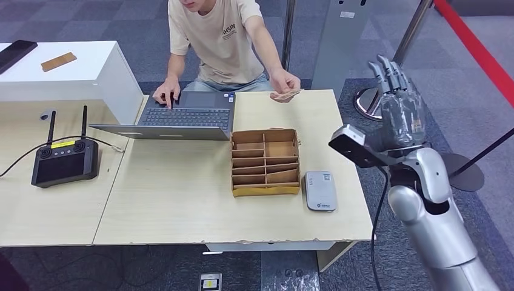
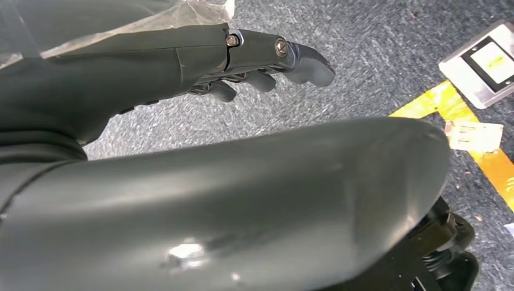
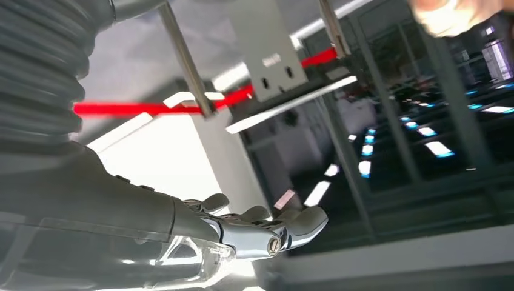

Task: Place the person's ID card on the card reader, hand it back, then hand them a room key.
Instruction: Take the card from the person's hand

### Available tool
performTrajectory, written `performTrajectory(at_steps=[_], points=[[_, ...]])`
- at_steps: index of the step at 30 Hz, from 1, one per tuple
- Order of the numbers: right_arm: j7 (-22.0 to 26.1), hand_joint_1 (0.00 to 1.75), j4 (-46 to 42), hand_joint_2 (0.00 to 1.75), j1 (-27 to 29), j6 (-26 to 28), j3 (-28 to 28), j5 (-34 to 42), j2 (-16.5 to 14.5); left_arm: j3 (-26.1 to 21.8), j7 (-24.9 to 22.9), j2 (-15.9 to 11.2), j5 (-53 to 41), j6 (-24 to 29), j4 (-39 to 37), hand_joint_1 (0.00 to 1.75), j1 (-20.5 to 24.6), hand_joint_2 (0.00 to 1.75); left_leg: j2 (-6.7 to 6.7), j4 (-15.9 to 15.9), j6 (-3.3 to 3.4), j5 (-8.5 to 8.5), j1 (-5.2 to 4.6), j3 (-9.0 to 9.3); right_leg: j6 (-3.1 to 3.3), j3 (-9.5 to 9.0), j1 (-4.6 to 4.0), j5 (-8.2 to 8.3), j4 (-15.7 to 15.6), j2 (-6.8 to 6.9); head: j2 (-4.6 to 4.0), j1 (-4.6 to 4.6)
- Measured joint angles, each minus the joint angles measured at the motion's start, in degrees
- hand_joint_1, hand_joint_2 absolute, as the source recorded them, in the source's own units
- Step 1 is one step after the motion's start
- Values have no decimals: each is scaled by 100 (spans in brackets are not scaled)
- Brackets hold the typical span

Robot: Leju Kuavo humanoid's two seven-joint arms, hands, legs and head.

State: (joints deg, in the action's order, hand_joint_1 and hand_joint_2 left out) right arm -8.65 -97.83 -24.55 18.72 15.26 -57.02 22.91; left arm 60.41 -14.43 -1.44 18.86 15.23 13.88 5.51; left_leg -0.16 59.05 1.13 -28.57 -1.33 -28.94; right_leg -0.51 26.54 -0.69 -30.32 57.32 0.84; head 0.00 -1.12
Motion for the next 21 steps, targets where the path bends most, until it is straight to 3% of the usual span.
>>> performTrajectory(at_steps=[5, 16, 21], points=[[-109, 0, -35, 175, -257, -67, 585, -736, 12, 62, 40, -17, -26, 0, 0, 0, 3, 0, -1, 0, -1, 0, 1, -1, 0, 1, -1, 0, 0, 1, 0, 0], [-186, 0, 27, 175, -782, -246, 1730, -1611, 0, 182, 127, -35, -85, 0, -9, 0, 25, 0, -5, 0, -2, 6, 1, -18, 1, 11, -1, 1, 3, 10, 0, -2], [-208, 0, 312, 175, -1166, -485, 2576, -2250, -26, 267, 199, -44, -125, -28, -15, 0, 81, 0, -11, 1, -1, 8, 3, -14, 1, 12, -1, 1, 3, 13, -1, -1]])
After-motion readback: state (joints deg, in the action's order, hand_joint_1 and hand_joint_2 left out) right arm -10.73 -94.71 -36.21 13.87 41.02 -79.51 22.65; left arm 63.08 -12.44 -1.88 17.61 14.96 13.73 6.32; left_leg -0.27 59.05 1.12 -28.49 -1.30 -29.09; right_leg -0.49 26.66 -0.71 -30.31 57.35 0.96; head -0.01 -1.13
